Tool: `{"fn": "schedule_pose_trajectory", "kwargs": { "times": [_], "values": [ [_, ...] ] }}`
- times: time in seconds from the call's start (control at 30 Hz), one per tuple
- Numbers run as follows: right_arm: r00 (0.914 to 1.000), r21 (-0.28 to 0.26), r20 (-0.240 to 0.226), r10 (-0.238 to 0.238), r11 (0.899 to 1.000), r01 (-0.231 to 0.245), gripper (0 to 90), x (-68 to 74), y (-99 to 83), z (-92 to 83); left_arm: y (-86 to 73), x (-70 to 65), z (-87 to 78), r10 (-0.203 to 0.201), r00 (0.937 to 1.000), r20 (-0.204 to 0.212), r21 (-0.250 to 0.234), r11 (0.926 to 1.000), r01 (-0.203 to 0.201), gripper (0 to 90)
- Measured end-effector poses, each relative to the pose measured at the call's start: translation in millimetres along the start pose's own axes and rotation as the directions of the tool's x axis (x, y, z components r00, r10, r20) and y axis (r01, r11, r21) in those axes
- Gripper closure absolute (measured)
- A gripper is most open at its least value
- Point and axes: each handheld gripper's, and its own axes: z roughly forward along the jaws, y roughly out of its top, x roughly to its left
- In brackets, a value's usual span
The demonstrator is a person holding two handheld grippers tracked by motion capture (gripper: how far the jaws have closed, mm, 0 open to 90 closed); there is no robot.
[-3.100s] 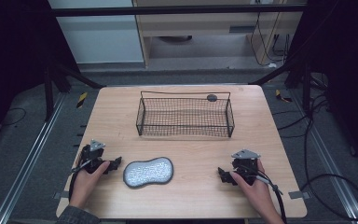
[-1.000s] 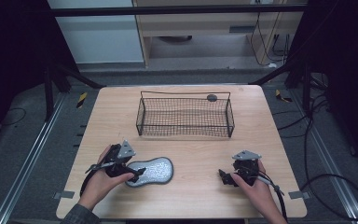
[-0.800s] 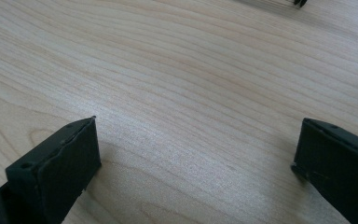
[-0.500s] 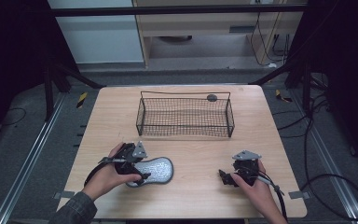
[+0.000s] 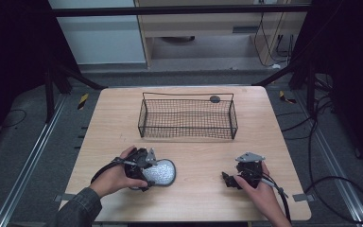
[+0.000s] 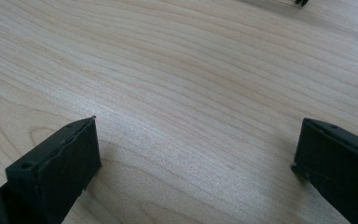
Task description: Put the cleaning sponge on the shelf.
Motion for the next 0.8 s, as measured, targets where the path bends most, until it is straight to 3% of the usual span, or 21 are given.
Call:
{"fn": "schedule_pose_trajectory", "kwargs": {
  "times": [0.47,0.8],
  "values": [
    [1.0,0.003,-0.005,0.006,1.0,-0.006,0.4,0.3,0.2,-0.4,2.6,2.6,15.5,-0.006,0.9986,0.052,0.031,0.9995,0.005,3.0],
    [1.0,0.005,-0.005,0.0,1.0,0.0,0.4,0.1,0.2,-0.5,5.1,6.0,22.5,-0.014,0.998,0.062,0.033,0.9994,0.012,0.0]
  ]
}}
